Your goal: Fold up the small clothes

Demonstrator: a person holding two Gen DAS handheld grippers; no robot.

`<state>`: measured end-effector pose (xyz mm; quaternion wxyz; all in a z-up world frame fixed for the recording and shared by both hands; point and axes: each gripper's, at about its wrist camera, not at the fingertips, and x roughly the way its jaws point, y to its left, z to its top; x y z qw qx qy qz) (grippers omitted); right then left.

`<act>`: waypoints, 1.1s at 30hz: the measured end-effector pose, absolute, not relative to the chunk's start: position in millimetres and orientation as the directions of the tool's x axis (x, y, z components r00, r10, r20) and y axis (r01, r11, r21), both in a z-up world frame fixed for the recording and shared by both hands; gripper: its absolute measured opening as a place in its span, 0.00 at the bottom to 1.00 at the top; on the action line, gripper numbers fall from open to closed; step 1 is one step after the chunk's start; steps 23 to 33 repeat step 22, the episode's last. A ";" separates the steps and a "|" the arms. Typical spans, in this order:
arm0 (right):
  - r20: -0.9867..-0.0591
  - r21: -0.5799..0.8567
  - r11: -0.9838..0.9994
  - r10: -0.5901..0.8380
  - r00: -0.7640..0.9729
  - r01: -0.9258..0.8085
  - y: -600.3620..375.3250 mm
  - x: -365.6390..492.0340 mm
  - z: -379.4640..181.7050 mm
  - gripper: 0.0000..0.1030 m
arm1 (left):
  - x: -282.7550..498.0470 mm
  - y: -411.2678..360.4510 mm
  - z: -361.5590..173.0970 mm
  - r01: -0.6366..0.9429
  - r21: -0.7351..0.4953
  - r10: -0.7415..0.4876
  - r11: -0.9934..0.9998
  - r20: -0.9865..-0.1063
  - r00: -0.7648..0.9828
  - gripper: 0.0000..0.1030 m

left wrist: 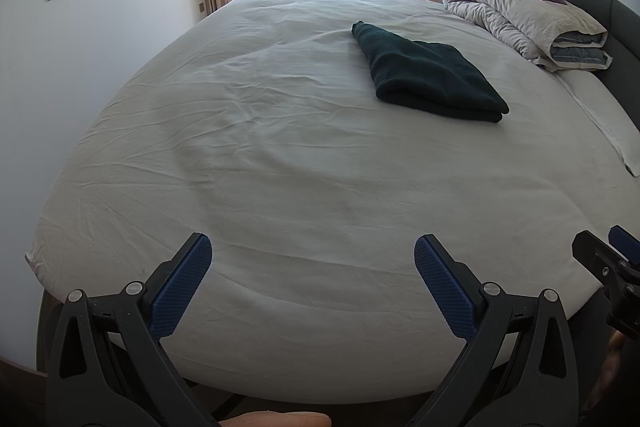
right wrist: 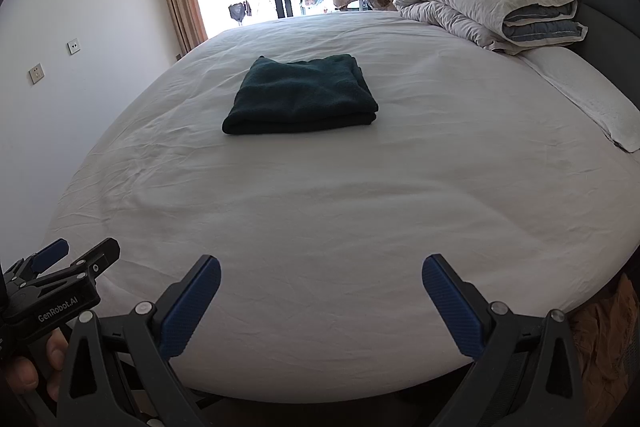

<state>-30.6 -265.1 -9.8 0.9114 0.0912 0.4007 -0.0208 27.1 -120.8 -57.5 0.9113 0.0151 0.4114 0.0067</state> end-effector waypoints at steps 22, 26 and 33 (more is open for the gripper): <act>-0.736 0.152 0.982 0.037 0.676 0.112 -266.6 -31.1 -11.1 1.00 | 29.4 -122.0 -55.3 -0.002 0.050 0.039 0.999 -0.741 0.670 1.00; -0.736 0.152 0.982 0.037 0.676 0.112 -266.6 -31.1 -11.1 1.00 | 29.4 -122.0 -55.3 -0.002 0.050 0.039 0.999 -0.741 0.670 1.00; -0.736 0.152 0.982 0.037 0.676 0.112 -266.6 -31.1 -11.1 1.00 | 29.4 -122.0 -55.3 -0.002 0.050 0.039 0.999 -0.741 0.670 1.00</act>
